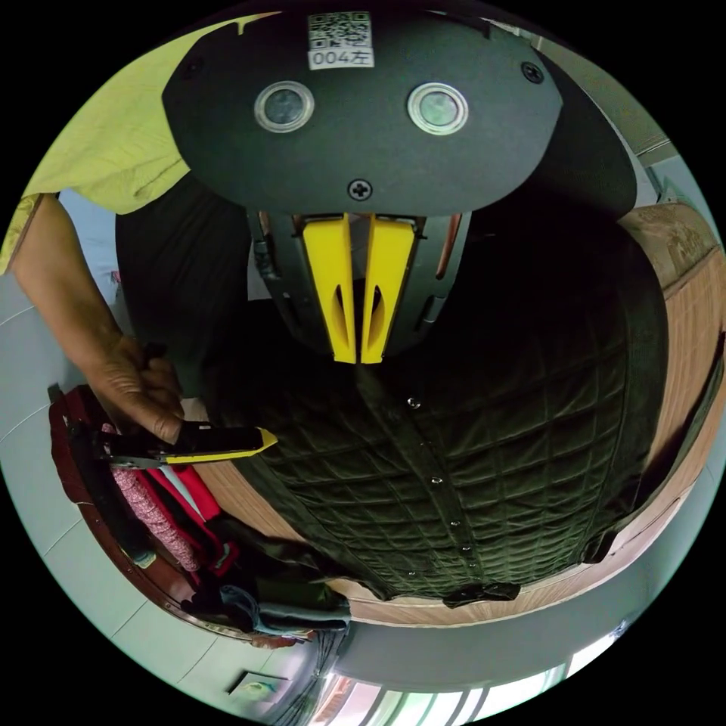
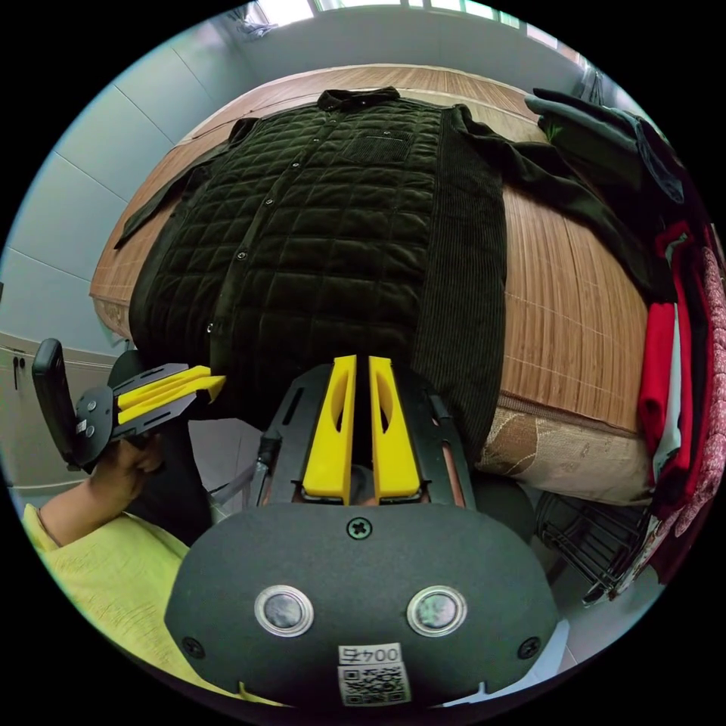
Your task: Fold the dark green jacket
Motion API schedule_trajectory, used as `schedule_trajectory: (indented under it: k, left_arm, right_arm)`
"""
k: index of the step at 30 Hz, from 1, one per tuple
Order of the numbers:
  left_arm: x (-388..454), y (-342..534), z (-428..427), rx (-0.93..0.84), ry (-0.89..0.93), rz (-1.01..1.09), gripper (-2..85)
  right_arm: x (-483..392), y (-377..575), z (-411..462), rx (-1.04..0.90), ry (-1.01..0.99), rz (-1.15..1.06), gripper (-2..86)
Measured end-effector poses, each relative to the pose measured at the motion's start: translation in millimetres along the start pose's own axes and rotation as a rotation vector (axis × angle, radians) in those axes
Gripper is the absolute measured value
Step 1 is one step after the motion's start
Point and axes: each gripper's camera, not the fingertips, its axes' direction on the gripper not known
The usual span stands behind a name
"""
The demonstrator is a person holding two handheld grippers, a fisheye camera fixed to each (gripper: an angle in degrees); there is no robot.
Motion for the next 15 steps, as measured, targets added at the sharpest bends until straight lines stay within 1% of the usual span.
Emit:
schedule_trajectory:
  k: [6,15]
  left_arm:
    - [-2,8,-17,0.043,0.019,-0.024,0.8]
    - [-19,21,11,-0.017,0.045,-0.089,0.6]
  right_arm:
    - [0,5,-3,-0.002,0.015,-0.008,3.3]
    - [9,9,2,-0.019,0.018,-0.009,2.6]
